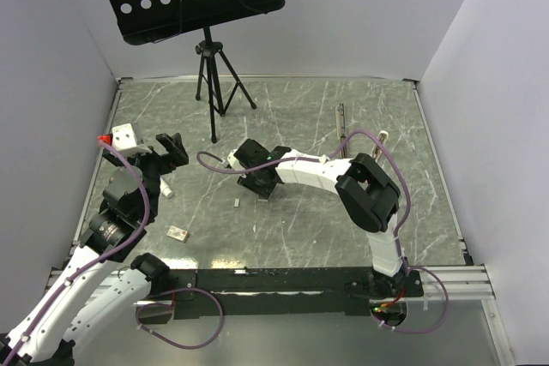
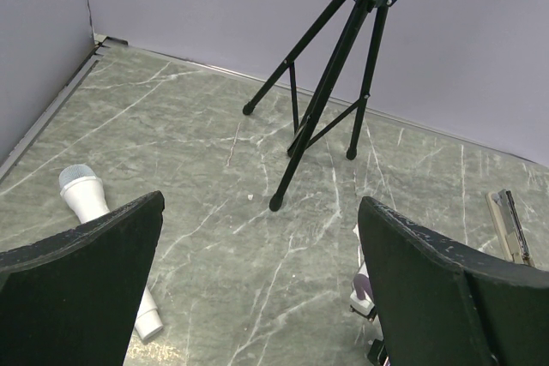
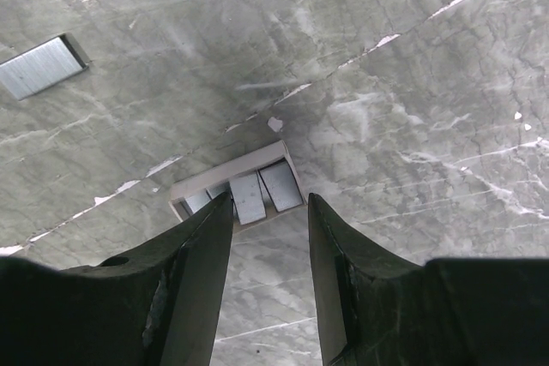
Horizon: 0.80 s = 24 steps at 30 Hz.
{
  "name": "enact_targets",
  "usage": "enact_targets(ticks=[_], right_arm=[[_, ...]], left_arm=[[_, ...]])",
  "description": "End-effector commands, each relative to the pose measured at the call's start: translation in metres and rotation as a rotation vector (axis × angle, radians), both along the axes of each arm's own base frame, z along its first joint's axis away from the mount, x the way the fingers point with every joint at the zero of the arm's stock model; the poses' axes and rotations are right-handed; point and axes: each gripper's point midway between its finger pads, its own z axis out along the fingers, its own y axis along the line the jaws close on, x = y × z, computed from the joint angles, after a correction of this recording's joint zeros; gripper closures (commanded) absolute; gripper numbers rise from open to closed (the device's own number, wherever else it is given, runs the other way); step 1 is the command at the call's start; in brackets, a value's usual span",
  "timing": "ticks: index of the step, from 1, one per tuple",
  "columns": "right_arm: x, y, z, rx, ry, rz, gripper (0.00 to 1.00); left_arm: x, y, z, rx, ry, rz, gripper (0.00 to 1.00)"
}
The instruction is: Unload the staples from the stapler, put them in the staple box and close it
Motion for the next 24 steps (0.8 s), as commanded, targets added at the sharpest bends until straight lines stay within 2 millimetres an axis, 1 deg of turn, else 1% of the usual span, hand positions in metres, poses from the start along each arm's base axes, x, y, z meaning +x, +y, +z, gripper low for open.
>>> enact_targets(ticks=[1,8,11,15,24], right_arm=[[0.0025,-0.0004,0.0030,-0.008,-0.028,-0.009,0.53],[0.0023,-0.0029,0.0068,-0.010,-0.045,-0.006,0.51],[0.0034,-0.0038,0.0035,-0.021,-0.048,-0.007,0.51],[0.0060,-0.0028,0.0020,-0.027,-0.053,-0.007,0.51],[0.0081,0.0001,0.0053,-0.014,-0.061,-0.015,0.51]], left_arm=[[0.0010,-0.0018,0.0076,-0.022,-0.036,-0.005,0.01],[0.0010,-0.0021,0.0077,-0.023,-0.036,-0.007,0.01],[0.0014,-0.0018,0.0073,-0.021,-0.035,-0.006,0.01],[0.0014,-0.0016,0.0073,-0.021,-0.035,-0.004,0.00],[0.0004,-0.0010,0.0083,-0.025,-0.039,-0.002,0.01]])
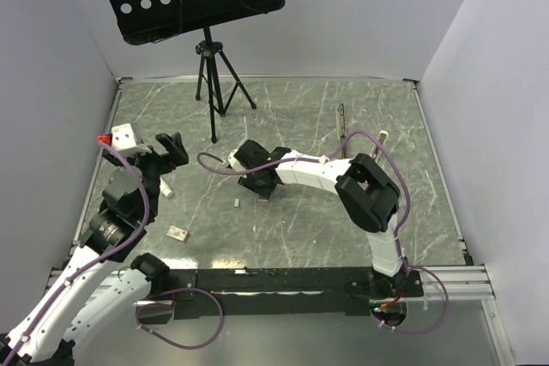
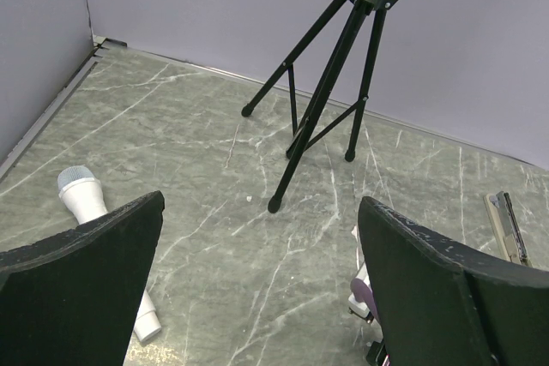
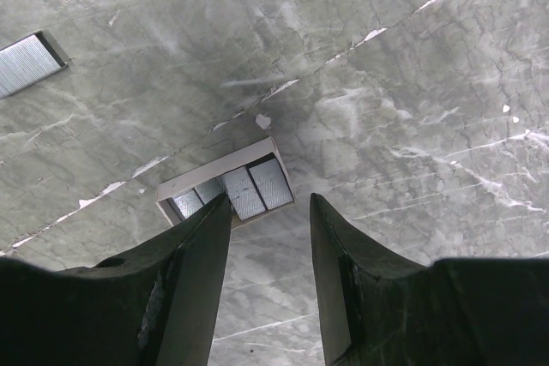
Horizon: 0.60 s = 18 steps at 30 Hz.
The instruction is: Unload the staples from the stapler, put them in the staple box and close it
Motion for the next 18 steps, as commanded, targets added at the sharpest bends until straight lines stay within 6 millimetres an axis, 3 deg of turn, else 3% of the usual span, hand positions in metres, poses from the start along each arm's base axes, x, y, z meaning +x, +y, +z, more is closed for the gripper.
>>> enact_targets(ticks=[1,4,12,18], right_arm=[[0.005,0.005,0.007,0.009,-0.034,-0.009,0.51],[0.002,0.004,0.010,0.018,-0.030,-0.015,0.52],[-0.002,0.005,0.046,0.097,-0.038,-0.061,0.50],[-0.005,0.026,0.071,0.219,0.010,-0.187,0.50]], left_arm=[[0.000,0.000,0.007,-0.022,-0.033,0.001,0.01],[-0.001,0.001,0.008,-0.025,-0.039,0.004,0.01],[-0.003,0.001,0.010,-0.031,-0.045,0.001,0.01],[-0.007,0.004,0.014,-0.044,-0.065,0.004,0.01]])
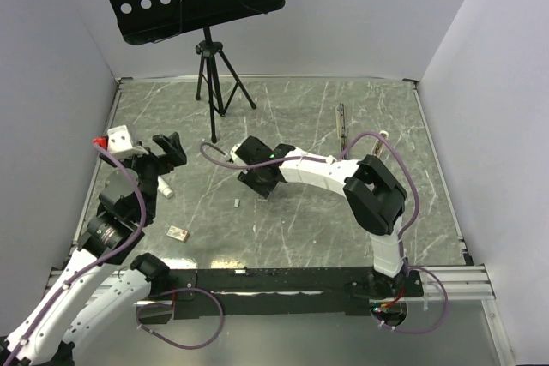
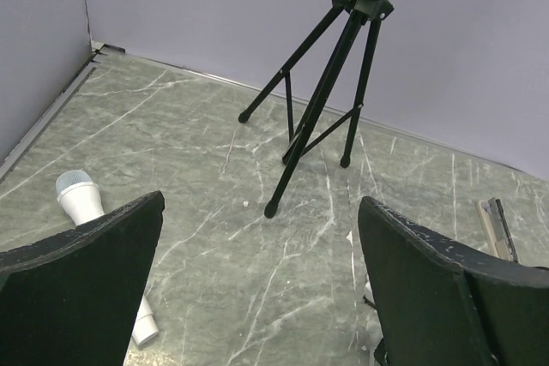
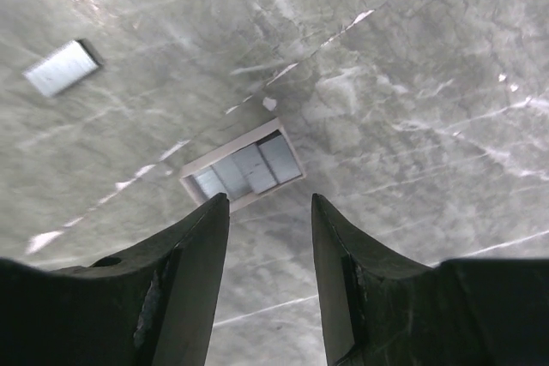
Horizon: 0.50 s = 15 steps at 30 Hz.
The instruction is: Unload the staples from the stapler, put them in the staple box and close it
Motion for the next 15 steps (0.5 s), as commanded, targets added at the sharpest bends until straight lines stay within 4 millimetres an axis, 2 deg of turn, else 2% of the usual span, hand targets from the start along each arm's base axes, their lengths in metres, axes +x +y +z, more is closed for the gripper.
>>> enact_targets(ticks=[1,2,5,8,12,13,14,15], right_arm=[[0.003,0.026,0.053,0.157,-0.010,-0.145,0.50],[0.002,0.031,0.056,0.197,0.012,-0.255,0.50],[0.001,0.040,0.063,0.266,0.048,-0.429,0.51],[-0.004,0.050,0.065,0.335,0.079,-0.531,0.51],[-0.009,0.061,0.060,0.346,0.111,-0.633,0.52],[-0.012,0.056,0.049,0.304,0.114,-0.683,0.52],[-0.013,0.063,0.052,0.308,0.105,-0.690,0.52],[-0.015,0.063,0.044,0.286,0.106,-0.704,0.52]], left_arm=[[-0.004,0.003,0.009,-0.034,-0.048,0.005,0.01],[-0.005,0.004,0.011,-0.038,-0.056,0.008,0.01],[-0.007,0.005,0.011,-0.042,-0.064,0.009,0.01],[-0.008,0.007,0.013,-0.050,-0.069,0.014,0.01],[-0.010,0.011,0.014,-0.060,-0.078,0.029,0.01],[-0.011,0.012,0.015,-0.062,-0.081,0.032,0.01],[-0.012,0.013,0.015,-0.065,-0.086,0.035,0.01],[-0.012,0.014,0.016,-0.066,-0.089,0.036,0.01]])
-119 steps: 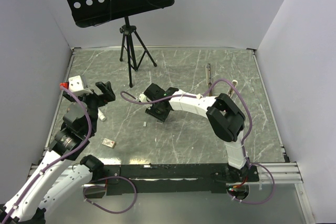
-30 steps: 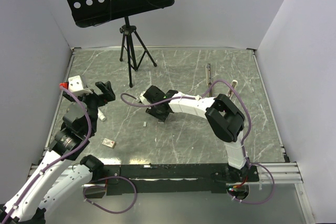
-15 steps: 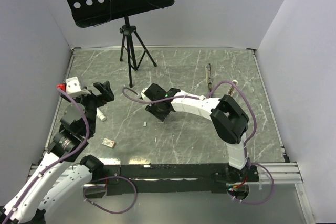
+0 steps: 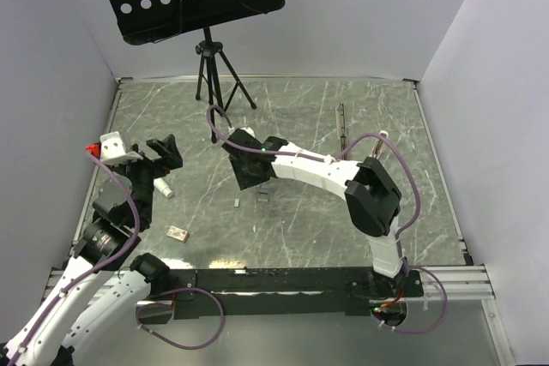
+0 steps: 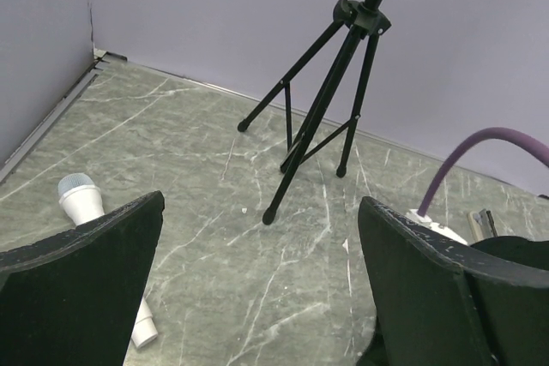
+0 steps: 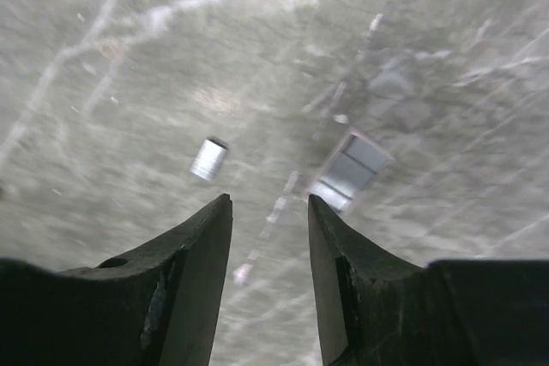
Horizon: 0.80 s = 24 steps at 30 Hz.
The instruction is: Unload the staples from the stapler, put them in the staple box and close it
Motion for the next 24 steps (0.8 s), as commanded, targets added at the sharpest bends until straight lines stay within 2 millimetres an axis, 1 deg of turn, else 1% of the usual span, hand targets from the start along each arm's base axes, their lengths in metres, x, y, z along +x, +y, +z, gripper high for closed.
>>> enact_targets(ticks=[1,5,6,7,8,9,16,24], right_arm=[[-0.006,0.016,0.000,0.012,0.024,-0.176,0.52],[-0.011,0.034,-0.006,0.037,0.044,-0.185,0.52],[-0.014,0.037,-0.013,0.028,0.049,-0.184,0.52],[-0.016,0.040,-0.015,0.028,0.055,-0.195,0.52],[-0.016,0.041,-0.014,0.022,0.056,-0.203,0.52],[-0.015,0.042,-0.021,0.007,0.056,-0.209,0.52],[-0.012,0.048,-0.035,-0.017,0.063,-0.228,0.53],[-0.013,0.049,-0.050,-0.054,0.064,-0.229,0.56]], left_arm=[[-0.004,0.007,0.013,-0.045,-0.057,0.029,0.01],[-0.005,0.007,0.014,-0.047,-0.064,0.023,0.01],[-0.005,0.007,0.013,-0.046,-0.061,0.023,0.01],[-0.005,0.007,0.013,-0.045,-0.060,0.025,0.01],[-0.004,0.006,0.013,-0.046,-0.060,0.022,0.01],[-0.004,0.006,0.012,-0.043,-0.057,0.023,0.01],[-0.005,0.006,0.014,-0.046,-0.065,0.017,0.01],[-0.003,0.004,0.012,-0.041,-0.058,0.013,0.01]])
